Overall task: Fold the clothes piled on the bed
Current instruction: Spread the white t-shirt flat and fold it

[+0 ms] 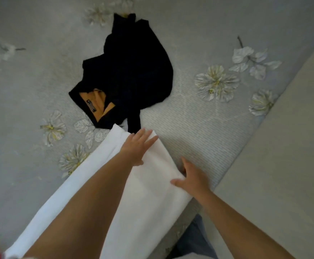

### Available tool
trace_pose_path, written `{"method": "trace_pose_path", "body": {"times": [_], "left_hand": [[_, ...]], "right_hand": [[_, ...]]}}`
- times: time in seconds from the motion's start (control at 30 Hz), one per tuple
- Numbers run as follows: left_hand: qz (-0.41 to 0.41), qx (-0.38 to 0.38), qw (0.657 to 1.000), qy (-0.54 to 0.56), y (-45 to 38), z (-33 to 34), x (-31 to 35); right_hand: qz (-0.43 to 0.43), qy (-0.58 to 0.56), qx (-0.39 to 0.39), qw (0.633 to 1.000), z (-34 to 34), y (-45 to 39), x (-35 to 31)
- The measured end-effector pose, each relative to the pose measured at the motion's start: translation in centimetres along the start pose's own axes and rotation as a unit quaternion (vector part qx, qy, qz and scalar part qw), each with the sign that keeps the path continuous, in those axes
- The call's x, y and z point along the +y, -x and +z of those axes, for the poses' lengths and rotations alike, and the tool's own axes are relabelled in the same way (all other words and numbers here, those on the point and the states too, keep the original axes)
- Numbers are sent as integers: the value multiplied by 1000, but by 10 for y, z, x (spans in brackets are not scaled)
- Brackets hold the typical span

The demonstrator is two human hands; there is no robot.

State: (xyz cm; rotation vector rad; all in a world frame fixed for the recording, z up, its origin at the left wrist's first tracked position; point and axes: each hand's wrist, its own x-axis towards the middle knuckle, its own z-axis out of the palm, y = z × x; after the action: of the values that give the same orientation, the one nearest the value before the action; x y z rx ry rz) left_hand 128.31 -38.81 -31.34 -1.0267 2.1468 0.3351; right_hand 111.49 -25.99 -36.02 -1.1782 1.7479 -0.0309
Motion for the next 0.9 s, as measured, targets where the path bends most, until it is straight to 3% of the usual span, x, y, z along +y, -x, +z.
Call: {"method": "trace_pose_path", "body": {"times": [0.23, 0.37, 0.5, 0.6, 0.77, 0.9], "left_hand": [[85, -57, 982, -156, -29, -24, 16], [75, -105, 984, -122, -33, -29, 16], [75, -56, 993, -67, -20, -12, 1], [66, -29, 997, -28, 4, 2, -11], [80, 99, 991, -41, 81, 27, -35], [60, 75, 994, -53, 165, 68, -67]], "right_hand": [[26, -81, -99, 991, -13, -7, -2], [18, -74, -154, 985, -15, -2, -2], [15, -81, -97, 992, 4, 13, -11], [14, 0, -30, 999, 17, 29, -23], [-71, 35, 25, 997, 35, 77, -58], [-125, 73, 12, 989, 85, 135, -101]]}}
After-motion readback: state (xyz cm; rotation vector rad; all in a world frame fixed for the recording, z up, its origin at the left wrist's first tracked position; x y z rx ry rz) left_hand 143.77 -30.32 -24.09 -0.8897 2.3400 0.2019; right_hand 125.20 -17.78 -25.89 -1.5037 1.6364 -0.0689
